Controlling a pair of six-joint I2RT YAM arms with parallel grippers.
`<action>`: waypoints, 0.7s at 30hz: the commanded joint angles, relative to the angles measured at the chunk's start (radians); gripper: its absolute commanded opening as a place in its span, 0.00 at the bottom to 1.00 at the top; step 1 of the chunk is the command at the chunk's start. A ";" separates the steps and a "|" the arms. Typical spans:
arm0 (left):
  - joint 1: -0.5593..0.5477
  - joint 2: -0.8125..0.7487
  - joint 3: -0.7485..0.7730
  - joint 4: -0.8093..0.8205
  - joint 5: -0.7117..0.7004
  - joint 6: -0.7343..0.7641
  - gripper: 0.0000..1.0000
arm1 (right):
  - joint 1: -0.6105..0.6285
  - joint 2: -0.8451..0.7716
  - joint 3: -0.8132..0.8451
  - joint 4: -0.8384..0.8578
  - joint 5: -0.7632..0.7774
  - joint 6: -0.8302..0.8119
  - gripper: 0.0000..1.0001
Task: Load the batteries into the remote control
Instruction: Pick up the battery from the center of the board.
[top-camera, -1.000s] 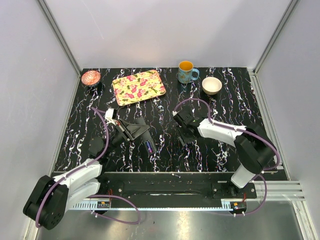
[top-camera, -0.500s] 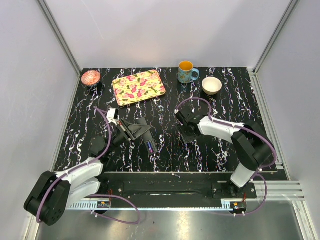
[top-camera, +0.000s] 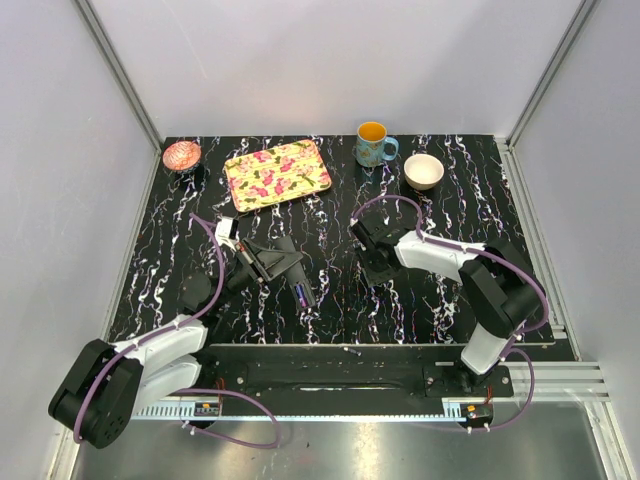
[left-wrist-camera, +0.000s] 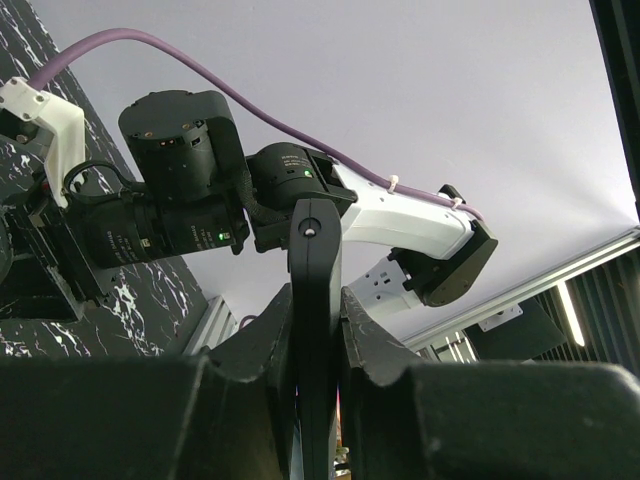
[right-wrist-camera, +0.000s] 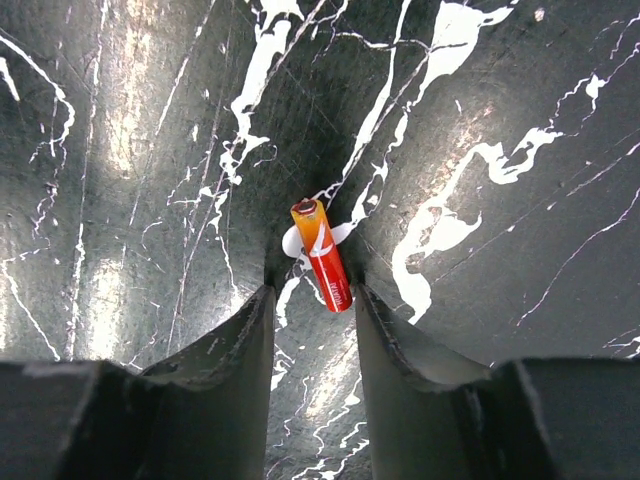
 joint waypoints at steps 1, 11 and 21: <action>-0.006 0.006 0.000 0.103 -0.006 0.000 0.00 | -0.004 0.012 0.024 -0.007 -0.016 0.050 0.01; -0.007 0.002 -0.009 0.107 -0.009 0.000 0.00 | -0.004 0.025 0.035 -0.012 0.004 0.114 0.00; -0.009 -0.004 -0.014 0.101 -0.007 0.000 0.00 | -0.004 -0.076 0.009 -0.008 0.046 0.186 0.00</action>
